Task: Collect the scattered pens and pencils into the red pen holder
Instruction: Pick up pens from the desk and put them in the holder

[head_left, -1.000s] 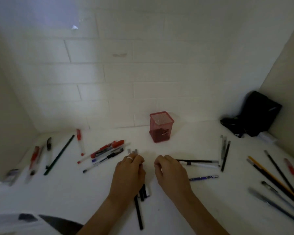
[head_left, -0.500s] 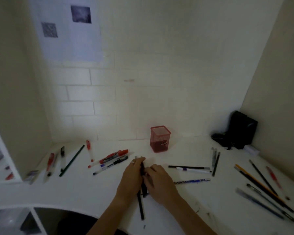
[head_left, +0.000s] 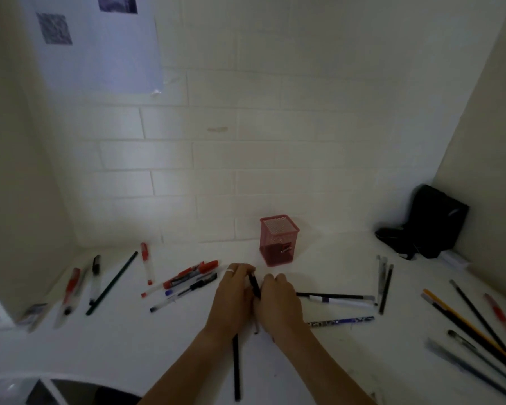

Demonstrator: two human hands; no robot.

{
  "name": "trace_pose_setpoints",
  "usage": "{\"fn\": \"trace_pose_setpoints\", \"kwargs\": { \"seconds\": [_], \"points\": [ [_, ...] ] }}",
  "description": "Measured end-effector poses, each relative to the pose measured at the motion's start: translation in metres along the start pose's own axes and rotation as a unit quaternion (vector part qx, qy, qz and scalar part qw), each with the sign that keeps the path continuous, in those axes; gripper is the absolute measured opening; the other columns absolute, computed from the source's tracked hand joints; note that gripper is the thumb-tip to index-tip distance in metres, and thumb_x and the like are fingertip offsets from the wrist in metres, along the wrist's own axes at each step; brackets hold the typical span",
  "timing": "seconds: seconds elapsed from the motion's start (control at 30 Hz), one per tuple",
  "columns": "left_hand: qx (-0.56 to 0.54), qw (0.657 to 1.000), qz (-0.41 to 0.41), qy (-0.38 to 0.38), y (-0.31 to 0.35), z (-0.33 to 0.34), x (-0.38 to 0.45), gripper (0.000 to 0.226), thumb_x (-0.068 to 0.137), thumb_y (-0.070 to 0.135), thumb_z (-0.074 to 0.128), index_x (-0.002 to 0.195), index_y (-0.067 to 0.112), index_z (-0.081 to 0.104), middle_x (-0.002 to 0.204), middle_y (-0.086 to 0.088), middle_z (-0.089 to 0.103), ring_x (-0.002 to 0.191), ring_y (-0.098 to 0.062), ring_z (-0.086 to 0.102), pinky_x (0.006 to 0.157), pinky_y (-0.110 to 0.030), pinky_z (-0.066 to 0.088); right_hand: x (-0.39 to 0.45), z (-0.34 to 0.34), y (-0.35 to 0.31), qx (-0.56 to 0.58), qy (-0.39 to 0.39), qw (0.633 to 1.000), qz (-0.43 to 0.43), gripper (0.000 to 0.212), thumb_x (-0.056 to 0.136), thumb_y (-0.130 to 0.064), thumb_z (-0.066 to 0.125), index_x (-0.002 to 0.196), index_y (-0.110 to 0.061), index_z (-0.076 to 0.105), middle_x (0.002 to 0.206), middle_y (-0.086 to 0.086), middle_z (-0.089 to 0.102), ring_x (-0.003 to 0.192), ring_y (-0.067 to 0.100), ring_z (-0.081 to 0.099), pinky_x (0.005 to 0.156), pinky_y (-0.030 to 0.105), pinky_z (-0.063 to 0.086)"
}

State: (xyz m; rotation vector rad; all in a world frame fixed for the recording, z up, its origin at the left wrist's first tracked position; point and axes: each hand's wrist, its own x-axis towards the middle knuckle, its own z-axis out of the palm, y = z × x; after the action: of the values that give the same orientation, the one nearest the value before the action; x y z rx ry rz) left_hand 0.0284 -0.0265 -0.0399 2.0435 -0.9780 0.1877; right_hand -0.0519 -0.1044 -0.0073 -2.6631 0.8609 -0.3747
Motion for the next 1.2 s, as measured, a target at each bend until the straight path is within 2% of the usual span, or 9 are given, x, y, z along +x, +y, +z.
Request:
{"fn": "trace_pose_setpoints", "kwargs": {
  "seconds": [0.17,0.27,0.43,0.6,0.7,0.8,0.93,1.03,1.2],
  "points": [
    [0.144,0.987,-0.024,0.070,-0.005,0.003,0.001,0.017,0.083,0.017,0.074,0.098,0.015,0.067,0.099,-0.002,0.064,0.091,-0.018,0.062,0.081,-0.027,0.054,0.002,0.007,-0.007,-0.074,0.036,0.997,0.011,0.028,0.100,-0.023,0.044,0.119,-0.008,0.059,0.123,0.009,0.055,0.109,0.022,0.056,0.086,0.031,0.049],
    [0.219,0.973,-0.067,0.019,-0.002,0.001,0.007,0.023,0.076,0.032,0.081,0.078,0.014,0.066,0.081,-0.007,0.067,0.081,-0.028,0.065,0.074,-0.040,0.057,0.005,0.007,-0.007,-0.113,0.028,0.993,0.015,0.025,0.096,-0.020,0.049,0.112,-0.008,0.065,0.117,0.010,0.057,0.105,0.023,0.056,0.084,0.034,0.049],
    [0.211,0.973,-0.081,0.047,0.012,-0.009,-0.001,0.021,0.083,0.031,0.074,0.083,0.012,0.065,0.083,-0.009,0.067,0.077,-0.026,0.064,0.064,-0.036,0.055,0.007,0.008,-0.004,-0.092,0.048,0.995,-0.004,0.029,0.050,-0.018,0.090,0.058,-0.008,0.064,0.071,0.010,0.061,0.059,0.023,0.057,0.047,0.032,0.045],
    [0.241,0.953,-0.181,-0.027,0.023,-0.023,-0.024,0.039,0.096,0.043,0.051,0.119,0.012,0.054,0.113,-0.005,0.065,0.101,-0.021,0.065,0.076,-0.029,0.050,0.008,0.003,-0.004,-0.003,0.088,0.995,-0.036,0.023,0.091,-0.009,0.059,0.113,-0.002,0.060,0.115,0.013,0.057,0.085,0.015,0.053,0.065,0.015,0.036],
    [0.238,0.950,-0.185,-0.079,0.030,-0.025,-0.029,0.011,0.099,0.027,0.046,0.097,0.017,0.046,0.100,0.002,0.058,0.094,-0.017,0.062,0.063,-0.023,0.035,0.012,0.006,-0.009,0.046,0.081,0.996,-0.010,0.033,0.102,-0.009,0.041,0.135,-0.005,0.043,0.122,0.010,0.055,0.070,0.009,0.041,0.046,0.016,0.025],
    [0.200,0.957,-0.202,-0.062,0.028,-0.029,-0.022,0.035,0.095,0.016,0.050,0.067,0.020,0.029,0.071,0.008,0.039,0.069,-0.011,0.049,0.047,-0.018,0.027,0.011,0.012,-0.005,0.095,0.052,0.994,0.025,0.037,0.102,-0.012,0.041,0.138,-0.003,0.036,0.118,0.012,0.060,0.080,0.016,0.059,0.055,0.016,0.036],
    [0.031,0.971,-0.237,0.022,0.025,-0.044,0.008,0.039,0.083,0.008,0.065,0.049,0.012,0.045,0.045,-0.002,0.050,0.040,-0.008,0.048,0.042,-0.010,0.041,0.006,-0.002,-0.003,0.231,-0.011,0.973,0.030,0.028,0.100,-0.033,0.050,0.112,-0.009,0.053,0.100,0.007,0.067,0.079,0.015,0.065,0.054,0.019,0.043],
    [-0.108,0.956,-0.271,0.043,0.026,-0.048,0.027,0.037,0.087,0.012,0.068,0.053,-0.001,0.061,0.056,-0.024,0.066,0.050,-0.024,0.070,0.055,-0.031,0.062,0.006,-0.014,-0.001,0.306,-0.071,0.949,0.021,0.034,0.096,-0.047,0.053,0.094,-0.015,0.062,0.082,-0.003,0.065,0.066,0.005,0.056,0.050,0.016,0.037],
    [-0.157,0.942,-0.292,0.057,0.026,-0.038,0.031,0.032,0.098,0.019,0.060,0.074,-0.002,0.067,0.067,-0.012,0.070,0.053,-0.023,0.071,0.055,-0.034,0.061,0.008,-0.015,0.007,0.306,-0.097,0.947,0.020,0.014,0.096,-0.029,0.055,0.095,-0.016,0.061,0.081,-0.004,0.064,0.064,0.004,0.055,0.049,0.012,0.039]
  ]
}}
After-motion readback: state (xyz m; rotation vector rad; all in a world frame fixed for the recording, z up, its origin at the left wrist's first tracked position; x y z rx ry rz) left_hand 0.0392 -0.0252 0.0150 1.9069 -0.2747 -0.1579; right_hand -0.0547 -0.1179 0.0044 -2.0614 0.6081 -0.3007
